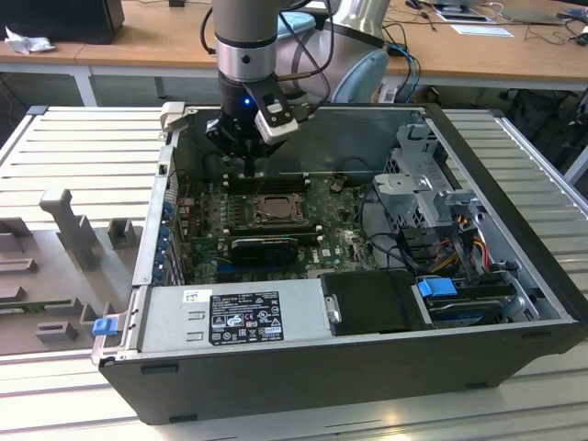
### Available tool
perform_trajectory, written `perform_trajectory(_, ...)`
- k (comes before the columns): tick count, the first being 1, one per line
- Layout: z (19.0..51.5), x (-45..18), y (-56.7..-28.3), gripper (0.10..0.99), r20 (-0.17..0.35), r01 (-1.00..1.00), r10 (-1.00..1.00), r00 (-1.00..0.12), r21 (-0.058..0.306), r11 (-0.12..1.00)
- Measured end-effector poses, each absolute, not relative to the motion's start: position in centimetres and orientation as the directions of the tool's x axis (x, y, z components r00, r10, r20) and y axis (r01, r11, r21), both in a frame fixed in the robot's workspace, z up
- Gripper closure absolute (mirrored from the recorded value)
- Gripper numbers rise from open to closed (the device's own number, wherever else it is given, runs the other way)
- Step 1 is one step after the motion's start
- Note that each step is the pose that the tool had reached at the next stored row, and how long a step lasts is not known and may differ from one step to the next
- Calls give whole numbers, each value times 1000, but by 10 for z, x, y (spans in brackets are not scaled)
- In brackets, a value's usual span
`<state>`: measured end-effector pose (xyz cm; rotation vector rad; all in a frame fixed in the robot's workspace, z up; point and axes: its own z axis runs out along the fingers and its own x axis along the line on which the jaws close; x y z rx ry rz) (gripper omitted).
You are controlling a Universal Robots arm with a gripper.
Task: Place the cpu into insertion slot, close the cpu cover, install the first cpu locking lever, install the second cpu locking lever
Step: 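Install the first cpu locking lever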
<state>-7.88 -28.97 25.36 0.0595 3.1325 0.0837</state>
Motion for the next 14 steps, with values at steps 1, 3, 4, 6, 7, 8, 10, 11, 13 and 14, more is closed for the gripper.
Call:
perform_trajectory(1,254,-78,-290,980,-6,38,38,-999,54,998)
perform_trajectory(3,254,-78,-290,980,-6,38,38,-999,54,998)
perform_trajectory(4,254,-77,-290,980,-6,38,38,-999,54,998)
perform_trajectory(6,254,-77,-290,980,-6,38,38,-999,54,998)
perform_trajectory(7,254,-76,-290,980,-6,38,38,-999,54,998)
perform_trajectory(8,254,-76,-290,980,-6,38,38,-999,54,998)
perform_trajectory(10,254,-75,-290,980,-6,38,38,-999,54,998)
perform_trajectory(11,253,-75,-290,980,-7,38,38,-999,54,998)
perform_trajectory(13,252,-73,-290,980,-7,38,38,-999,54,998)
perform_trajectory(14,251,-72,-290,980,-7,38,38,-999,54,998)
